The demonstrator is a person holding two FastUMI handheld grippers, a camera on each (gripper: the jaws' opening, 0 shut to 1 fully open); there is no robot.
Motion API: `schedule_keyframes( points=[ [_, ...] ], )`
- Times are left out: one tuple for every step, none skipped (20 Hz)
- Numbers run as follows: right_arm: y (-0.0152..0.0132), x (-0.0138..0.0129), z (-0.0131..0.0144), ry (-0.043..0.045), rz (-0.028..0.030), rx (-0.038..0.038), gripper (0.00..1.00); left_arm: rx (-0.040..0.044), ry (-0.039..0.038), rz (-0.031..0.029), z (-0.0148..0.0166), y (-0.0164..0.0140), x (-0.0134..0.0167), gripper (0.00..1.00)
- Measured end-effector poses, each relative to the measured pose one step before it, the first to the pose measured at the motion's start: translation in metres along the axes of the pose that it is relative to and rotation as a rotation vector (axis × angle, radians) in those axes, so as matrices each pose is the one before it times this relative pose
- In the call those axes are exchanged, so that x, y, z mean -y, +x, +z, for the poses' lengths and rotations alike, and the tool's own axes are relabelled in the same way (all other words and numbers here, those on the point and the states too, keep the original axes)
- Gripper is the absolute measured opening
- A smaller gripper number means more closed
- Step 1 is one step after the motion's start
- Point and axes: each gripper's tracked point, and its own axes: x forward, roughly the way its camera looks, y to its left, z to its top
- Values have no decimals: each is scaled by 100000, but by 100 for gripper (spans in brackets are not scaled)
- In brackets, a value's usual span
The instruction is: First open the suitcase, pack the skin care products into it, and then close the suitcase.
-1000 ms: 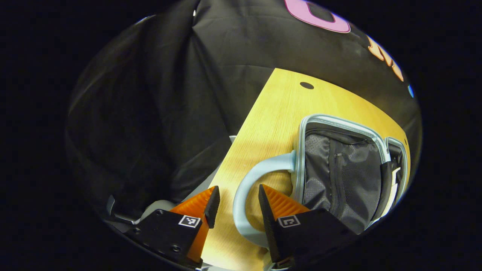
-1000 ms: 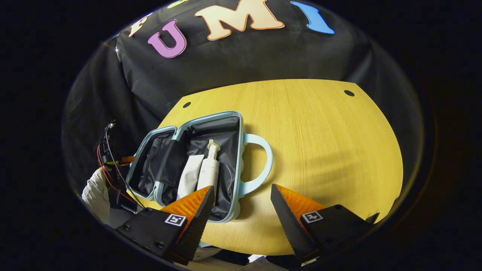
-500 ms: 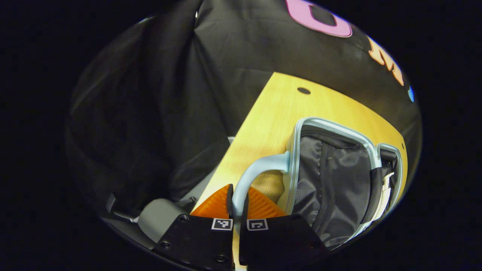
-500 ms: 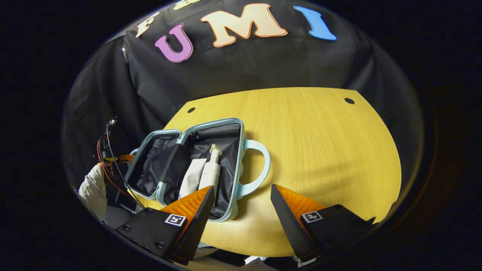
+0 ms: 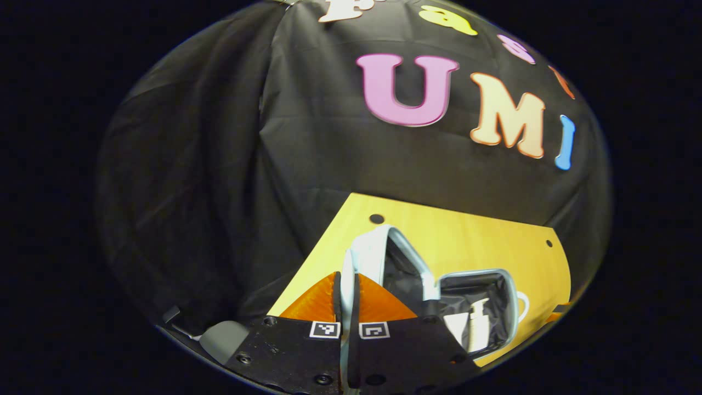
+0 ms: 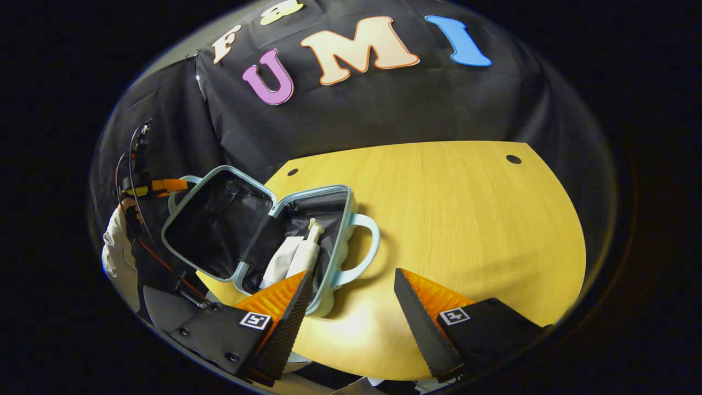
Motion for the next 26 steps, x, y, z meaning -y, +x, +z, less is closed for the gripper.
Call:
schedule_keyframes(
  points=[
    [-562,1058,205,1062,-259,1070,95,1286,304,-1336,849,-875,2007,0],
    [-585,1124,340,1272,-340,1065,95,1557,1545,-2710,923,-450,2232,0],
    [-432,1071,192,1295,-266,675,95,1710,461,-2881,803,-457,2251,0],
    [-593,984,189,1220,119,377,95,-1208,1134,-2104,219,-268,2277,0],
    [-461,963,225,967,-324,767,95,553,1289,-1786,389,38,2123,0],
    [-501,1004,359,728,-455,1161,95,19,641,-2054,225,168,2019,0],
    [-505,853,322,666,-486,1066,95,-757,384,-2447,-155,243,2060,0],
    [-477,957,256,567,-759,966,95,448,141,-2851,88,270,2371,0],
    [-457,943,78,571,-817,576,95,-980,708,-1468,-208,303,1645,0],
    [-343,992,53,839,-900,298,95,-872,2232,-1838,-172,470,1861,0],
    [-397,829,-24,1209,-761,-15,95,403,1685,-1477,-271,775,1615,0],
    [-301,896,8,1557,-1115,190,95,-2188,1674,-970,-618,631,1705,0],
    [-440,1017,91,1645,-1161,375,95,-1312,1294,-2141,-622,725,1573,0],
    [-289,669,27,1083,-1022,537,95,-230,342,-2127,-601,639,1532,0],
    [-253,686,10,865,-1167,536,95,-1797,-239,-1967,-677,613,1612,0],
    [-311,664,40,665,-1127,443,95,-1512,378,-2540,-711,732,1487,0],
    [-445,616,146,753,-1175,497,95,-920,-119,-658,-857,670,1353,0],
    [-256,404,65,666,-767,459,95,-354,1169,12,-569,703,1045,0],
    [-386,402,145,633,-945,681,95,-312,980,-1191,-588,844,912,0],
    [-304,443,142,421,-972,642,95,-1530,-1009,-1431,-1079,613,796,0],
    [-231,424,40,242,-1024,318,95,-2163,-1600,-1532,-729,559,782,0],
    [-218,451,40,117,-1121,220,95,-899,-1753,-1657,-926,691,717,0],
    [-257,430,-21,306,-1172,112,95,-950,-1333,-728,-1000,789,695,0],
    [-195,320,-15,490,-887,26,95,-1364,-319,-621,-973,1004,587,0],
    [-249,179,-60,397,-638,-12,95,-715,-235,-447,-929,860,569,0],
    [-206,232,40,-16,-710,181,95,-2109,-163,119,-1340,911,470,0]
  ],
)
